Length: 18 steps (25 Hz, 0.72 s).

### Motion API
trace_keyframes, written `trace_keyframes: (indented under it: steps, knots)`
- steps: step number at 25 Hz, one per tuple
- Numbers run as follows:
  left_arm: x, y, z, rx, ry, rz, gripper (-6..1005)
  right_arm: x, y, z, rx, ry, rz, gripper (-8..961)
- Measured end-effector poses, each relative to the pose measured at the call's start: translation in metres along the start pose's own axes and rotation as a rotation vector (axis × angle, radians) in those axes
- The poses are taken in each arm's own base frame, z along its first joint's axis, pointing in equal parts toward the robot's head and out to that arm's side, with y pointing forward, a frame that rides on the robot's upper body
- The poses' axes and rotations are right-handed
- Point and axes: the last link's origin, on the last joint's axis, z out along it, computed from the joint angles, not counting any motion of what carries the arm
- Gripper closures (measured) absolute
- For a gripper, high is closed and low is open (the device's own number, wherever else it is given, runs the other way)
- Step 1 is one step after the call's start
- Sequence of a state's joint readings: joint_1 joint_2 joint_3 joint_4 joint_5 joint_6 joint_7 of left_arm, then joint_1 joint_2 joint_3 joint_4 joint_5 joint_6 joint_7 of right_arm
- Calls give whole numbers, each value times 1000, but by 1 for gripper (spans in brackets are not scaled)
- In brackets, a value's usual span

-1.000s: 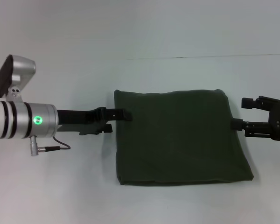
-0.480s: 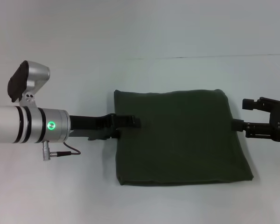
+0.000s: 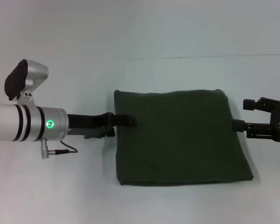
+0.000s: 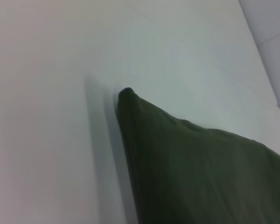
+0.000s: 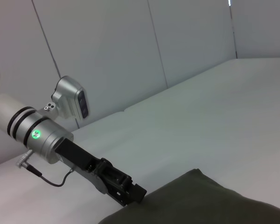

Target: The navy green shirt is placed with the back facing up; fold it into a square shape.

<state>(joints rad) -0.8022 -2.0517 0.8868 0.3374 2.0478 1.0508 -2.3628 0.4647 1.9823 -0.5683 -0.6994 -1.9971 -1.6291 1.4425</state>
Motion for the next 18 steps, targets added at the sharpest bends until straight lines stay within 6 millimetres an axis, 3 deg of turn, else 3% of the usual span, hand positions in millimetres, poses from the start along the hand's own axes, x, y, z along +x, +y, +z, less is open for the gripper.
trace_keyframes:
  steps: [18]
  knots:
    - [-13, 10, 13, -33, -37, -57, 122, -1, 1, 0, -5, -3, -2, 26]
